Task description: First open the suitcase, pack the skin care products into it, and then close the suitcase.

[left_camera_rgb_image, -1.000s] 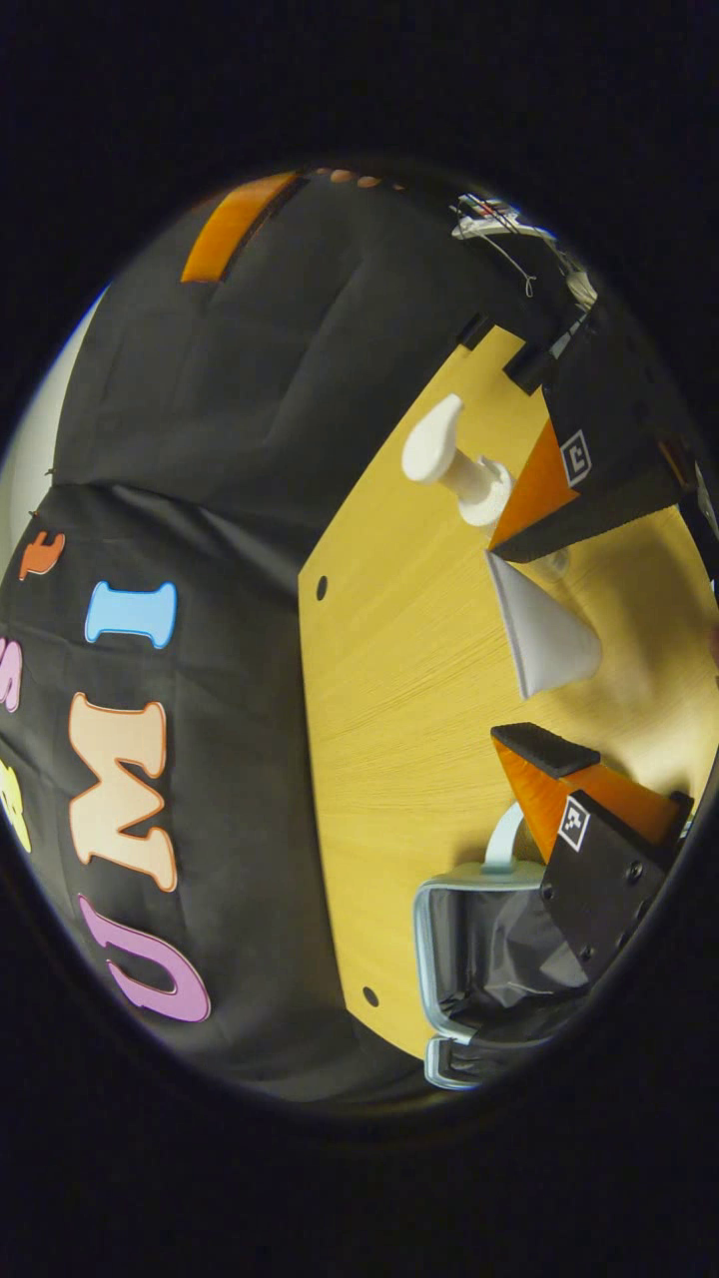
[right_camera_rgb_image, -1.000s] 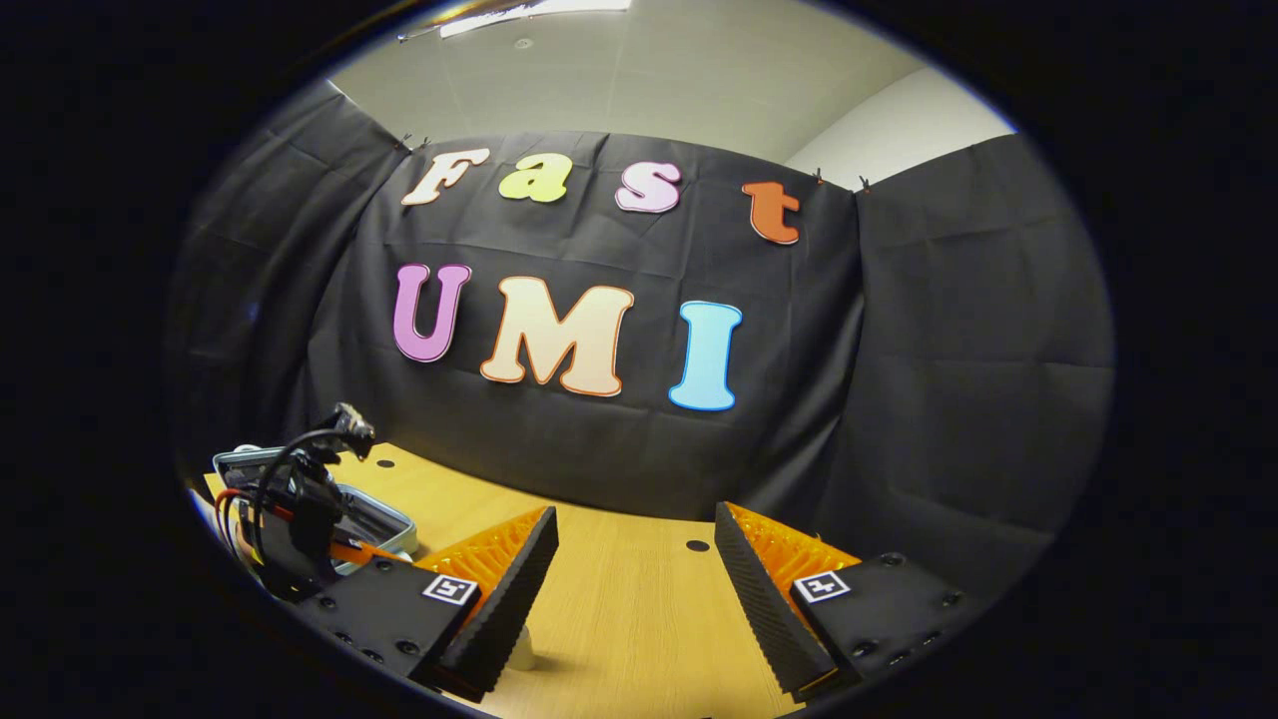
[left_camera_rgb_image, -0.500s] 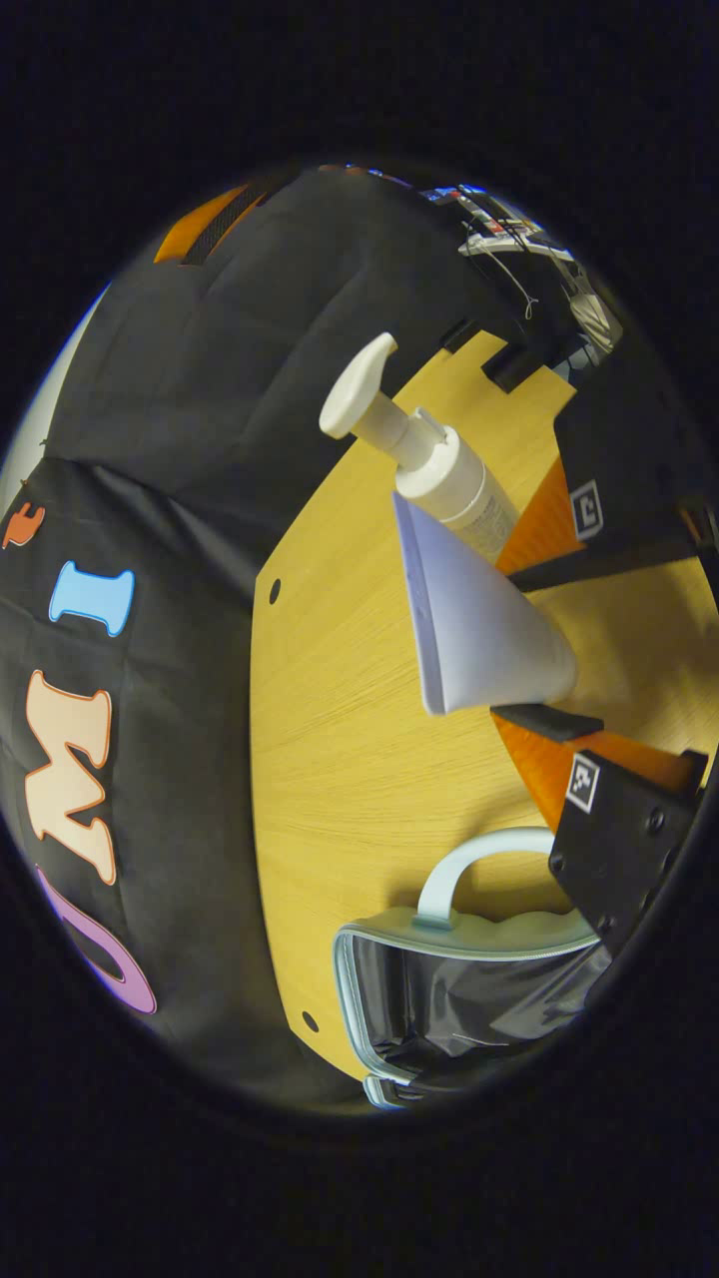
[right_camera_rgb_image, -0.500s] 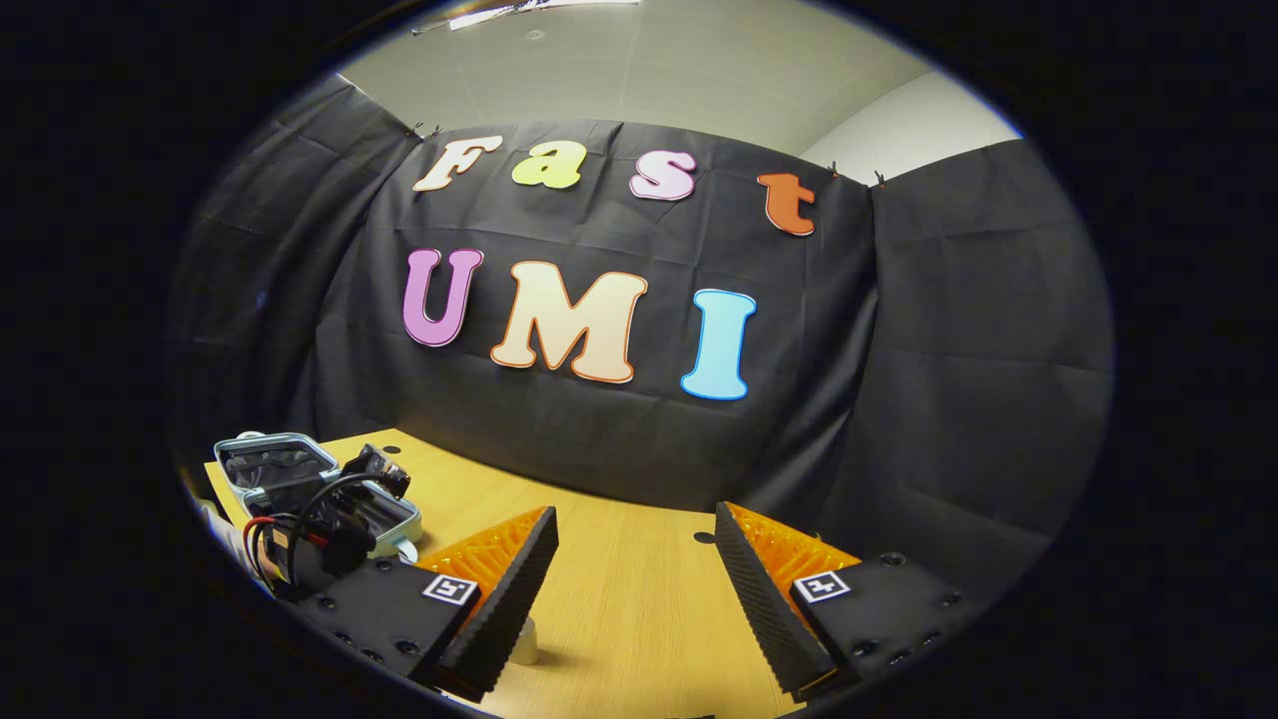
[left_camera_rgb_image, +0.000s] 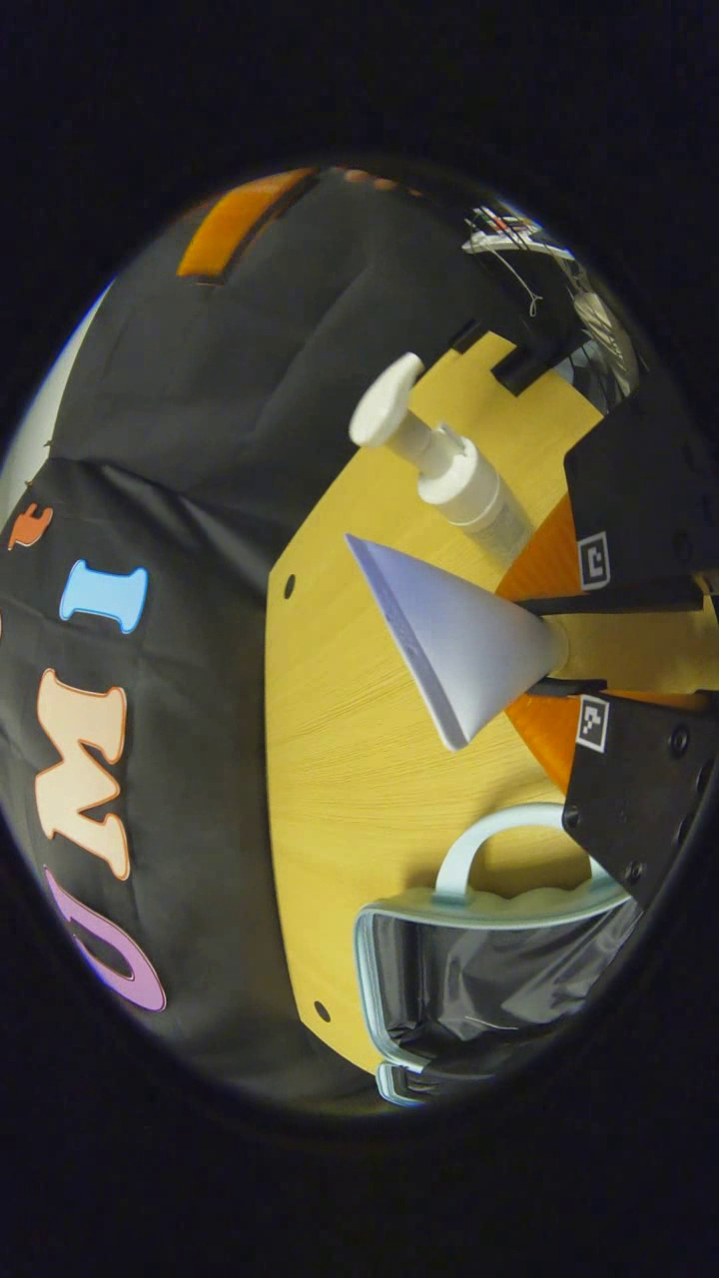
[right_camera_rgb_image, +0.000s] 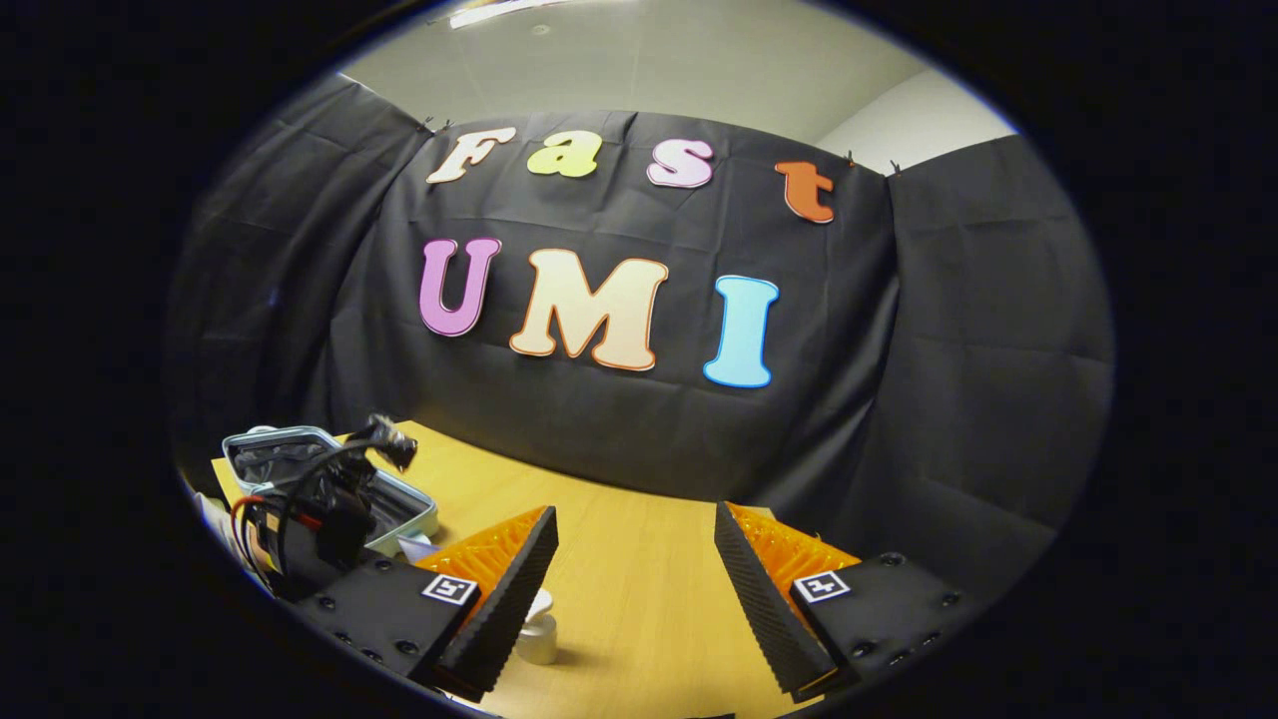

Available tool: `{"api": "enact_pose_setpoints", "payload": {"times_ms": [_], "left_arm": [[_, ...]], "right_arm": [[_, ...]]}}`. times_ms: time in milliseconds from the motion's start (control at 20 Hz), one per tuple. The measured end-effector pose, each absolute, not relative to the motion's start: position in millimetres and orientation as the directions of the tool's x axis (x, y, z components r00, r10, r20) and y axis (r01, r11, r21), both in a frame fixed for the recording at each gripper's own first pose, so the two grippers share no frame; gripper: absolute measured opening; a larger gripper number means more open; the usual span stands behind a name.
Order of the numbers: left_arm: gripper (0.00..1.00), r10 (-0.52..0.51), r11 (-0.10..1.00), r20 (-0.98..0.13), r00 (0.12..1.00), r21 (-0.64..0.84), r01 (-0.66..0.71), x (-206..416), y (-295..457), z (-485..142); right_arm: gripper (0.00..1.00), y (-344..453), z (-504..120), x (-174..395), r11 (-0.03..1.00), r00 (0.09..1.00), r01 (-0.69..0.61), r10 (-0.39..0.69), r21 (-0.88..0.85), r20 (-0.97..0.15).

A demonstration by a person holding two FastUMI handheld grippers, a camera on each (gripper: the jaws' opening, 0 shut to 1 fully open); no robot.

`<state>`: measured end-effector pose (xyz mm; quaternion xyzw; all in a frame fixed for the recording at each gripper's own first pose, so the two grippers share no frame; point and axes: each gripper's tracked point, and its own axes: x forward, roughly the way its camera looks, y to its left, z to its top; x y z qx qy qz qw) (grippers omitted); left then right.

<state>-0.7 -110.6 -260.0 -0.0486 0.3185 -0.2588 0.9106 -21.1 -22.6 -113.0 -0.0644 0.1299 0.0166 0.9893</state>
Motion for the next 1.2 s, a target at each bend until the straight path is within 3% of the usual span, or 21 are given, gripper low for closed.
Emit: {"api": "enact_pose_setpoints", "payload": {"times_ms": [450,800,1200], "left_arm": [[0.23,-0.46,0.886,-0.461,0.759,-0.19,0.422,5,-72,-176],[0.23,-0.387,0.921,-0.461,0.799,-0.146,0.362,-2,-29,-162],[0.23,-0.332,0.942,-0.485,0.809,-0.125,0.311,-12,7,-162]], "right_arm": [[0.99,18,-188,-8,0.984,0.927,-0.147,0.101,-0.102,-0.362],[0.99,45,-261,-16,0.97,0.863,-0.222,0.149,-0.098,-0.483],[0.99,49,-328,-31,0.968,0.788,-0.231,0.127,-0.098,-0.602]]}}
